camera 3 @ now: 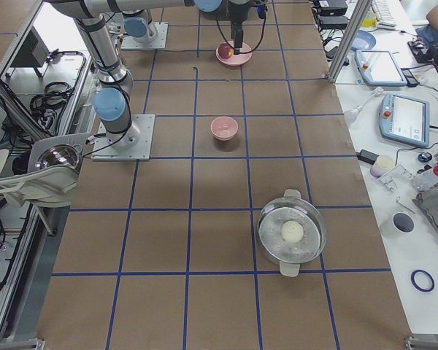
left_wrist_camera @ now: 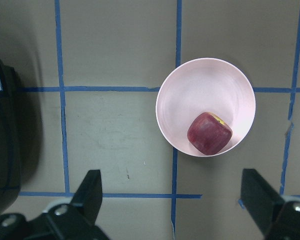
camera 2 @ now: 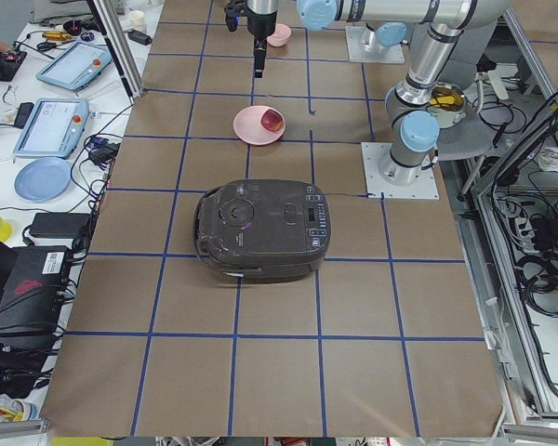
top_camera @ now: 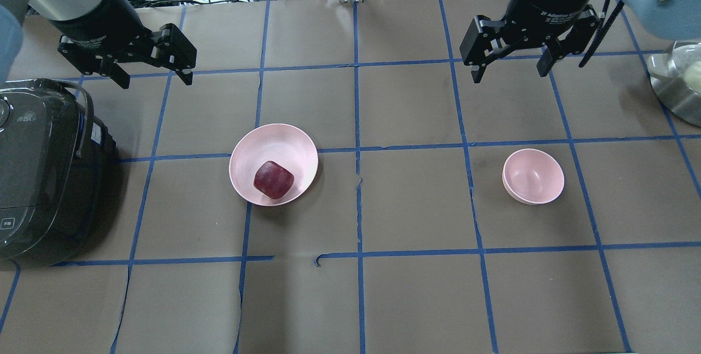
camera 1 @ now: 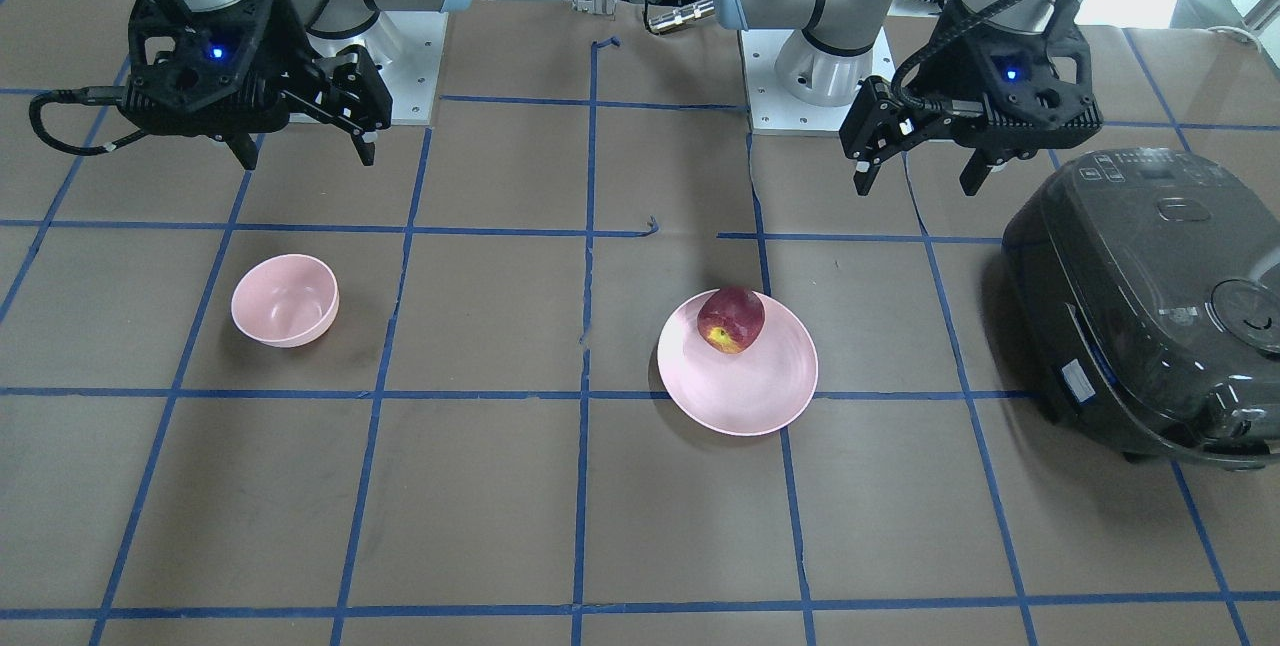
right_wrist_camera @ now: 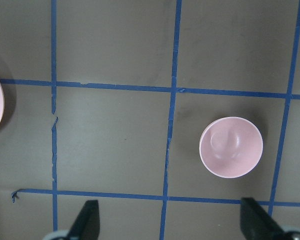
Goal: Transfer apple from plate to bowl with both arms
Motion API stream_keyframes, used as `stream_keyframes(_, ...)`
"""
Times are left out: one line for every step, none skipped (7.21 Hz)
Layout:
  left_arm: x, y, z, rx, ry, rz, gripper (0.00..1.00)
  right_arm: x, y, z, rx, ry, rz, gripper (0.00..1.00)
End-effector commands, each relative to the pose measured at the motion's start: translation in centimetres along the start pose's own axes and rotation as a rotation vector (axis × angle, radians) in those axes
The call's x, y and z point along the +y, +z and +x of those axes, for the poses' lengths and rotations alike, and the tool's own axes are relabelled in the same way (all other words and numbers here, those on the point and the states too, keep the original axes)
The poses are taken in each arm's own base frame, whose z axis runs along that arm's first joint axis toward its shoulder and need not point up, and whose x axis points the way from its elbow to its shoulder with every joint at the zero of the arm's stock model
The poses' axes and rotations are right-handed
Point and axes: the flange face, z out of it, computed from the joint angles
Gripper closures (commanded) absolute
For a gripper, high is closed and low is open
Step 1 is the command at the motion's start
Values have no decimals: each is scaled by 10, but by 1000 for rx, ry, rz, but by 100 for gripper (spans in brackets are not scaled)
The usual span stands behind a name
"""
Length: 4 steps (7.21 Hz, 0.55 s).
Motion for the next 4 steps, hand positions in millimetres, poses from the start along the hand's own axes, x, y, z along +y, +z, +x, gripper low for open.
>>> stream_keyframes(0,0,0,2,0,0,0,1,1,0,1,6,-6,0)
stream_keyframes(0,0,0,0,0,0,0,1,1,0,1,6,-8,0)
stream_keyframes(0,1,0,2,0,-2,0,1,1,-1,1,4,-6,0)
stream_keyframes(0,0,0,2,0,0,0,0,0,0,1,4,0,0)
